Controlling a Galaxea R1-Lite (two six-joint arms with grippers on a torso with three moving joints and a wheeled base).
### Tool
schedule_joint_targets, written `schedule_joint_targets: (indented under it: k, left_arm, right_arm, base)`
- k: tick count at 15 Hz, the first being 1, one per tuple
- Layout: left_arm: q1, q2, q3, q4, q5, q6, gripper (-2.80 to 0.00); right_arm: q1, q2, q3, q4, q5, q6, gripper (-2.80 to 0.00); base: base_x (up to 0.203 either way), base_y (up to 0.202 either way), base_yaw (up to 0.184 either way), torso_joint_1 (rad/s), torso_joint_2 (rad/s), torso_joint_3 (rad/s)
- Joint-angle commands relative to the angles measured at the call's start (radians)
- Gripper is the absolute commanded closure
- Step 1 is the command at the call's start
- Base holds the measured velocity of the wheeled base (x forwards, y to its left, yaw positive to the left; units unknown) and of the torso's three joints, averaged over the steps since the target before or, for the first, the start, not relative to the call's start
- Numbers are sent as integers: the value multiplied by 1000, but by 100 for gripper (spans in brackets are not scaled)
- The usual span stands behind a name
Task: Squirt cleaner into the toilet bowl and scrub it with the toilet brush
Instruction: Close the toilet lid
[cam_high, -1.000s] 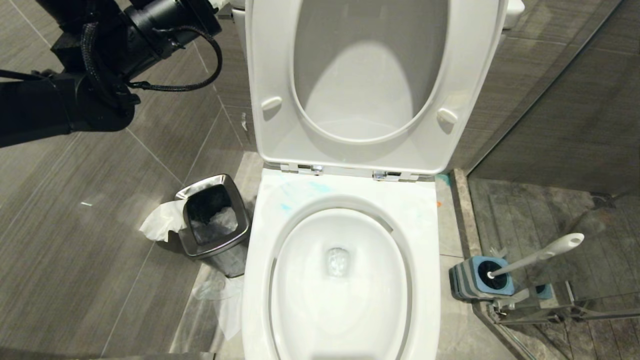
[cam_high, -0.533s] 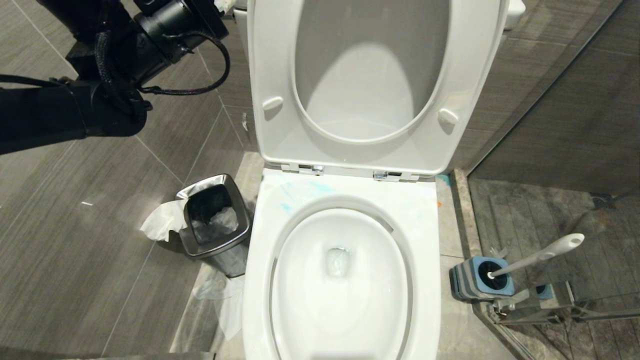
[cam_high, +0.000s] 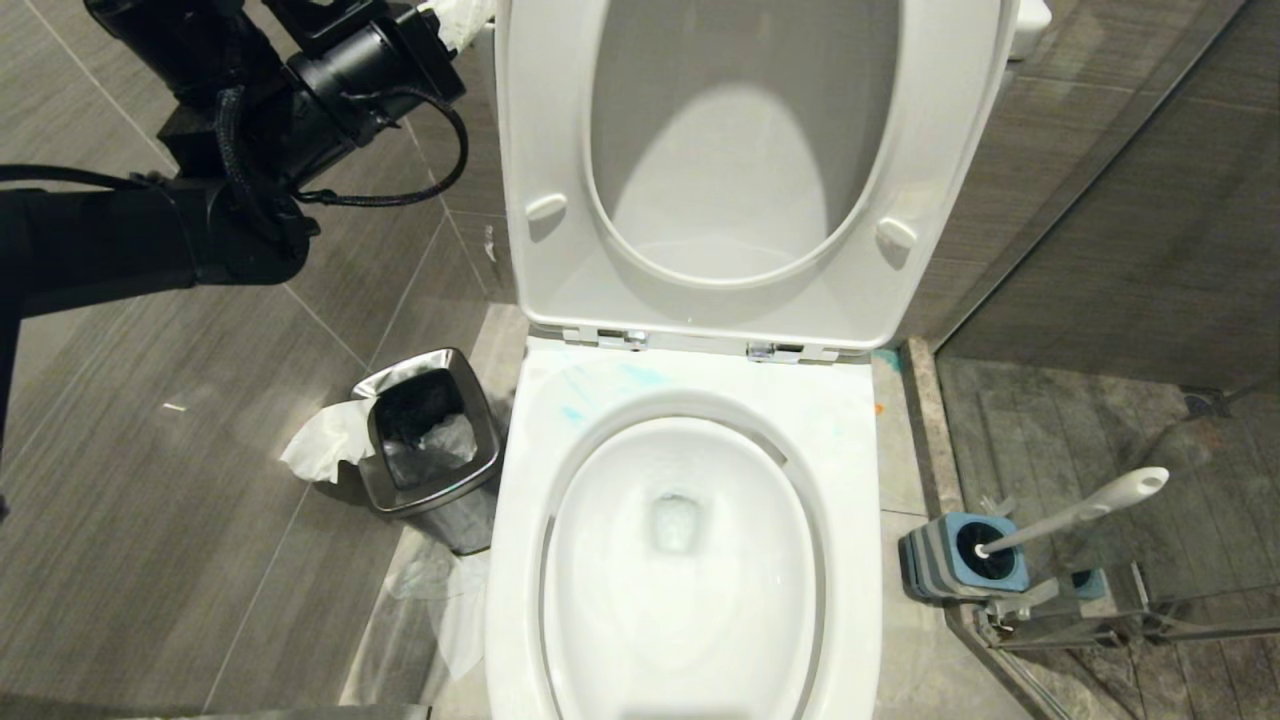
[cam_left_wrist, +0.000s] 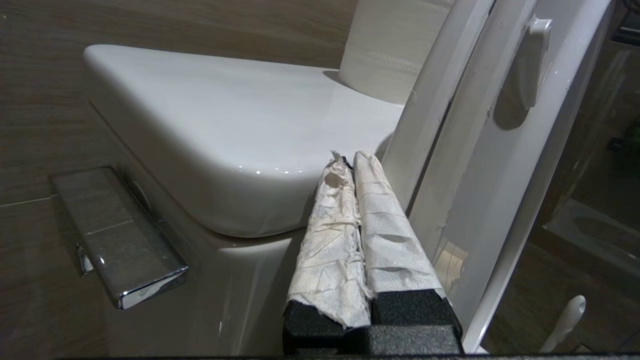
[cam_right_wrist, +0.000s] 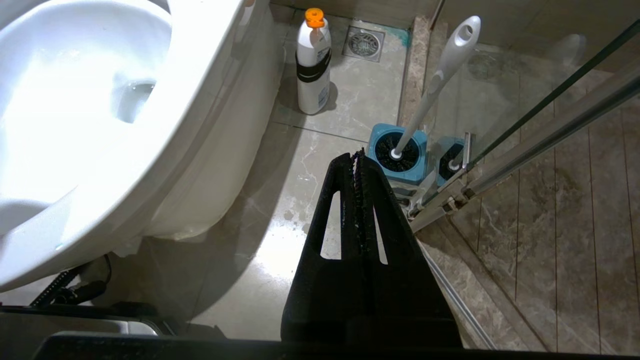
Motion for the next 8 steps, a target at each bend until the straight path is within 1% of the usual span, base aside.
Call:
schedule_joint_targets:
  k: [1, 3, 4, 6, 7, 8]
  left_arm:
    - [-2, 11, 1, -3, -6, -2, 0]
    - [-2, 17, 1, -5, -4, 1, 0]
    - [-2, 22, 1, -5, 10, 5, 0]
    - [-6, 27, 0, -3, 97, 30, 0]
    - [-13, 28, 1, -3, 111, 35, 0]
    - [-13, 28, 1, -3, 111, 35, 0]
  right_arm:
    - [0, 1, 0, 0, 0, -1, 0]
    - [0, 1, -1, 0, 0, -1, 0]
    - [0, 1, -1, 0, 0, -1, 0]
    - [0, 1, -1, 0, 1, -1, 0]
    - [0, 1, 0, 0, 2, -1, 0]
    - [0, 1, -1, 0, 1, -1, 0]
  base:
    - [0, 0, 0, 0, 0, 0]
    - [0, 0, 0, 0, 0, 0]
    - [0, 0, 0, 0, 0, 0]
    - [0, 0, 0, 0, 0, 0]
    - [0, 0, 0, 0, 0, 0]
    - [0, 0, 0, 0, 0, 0]
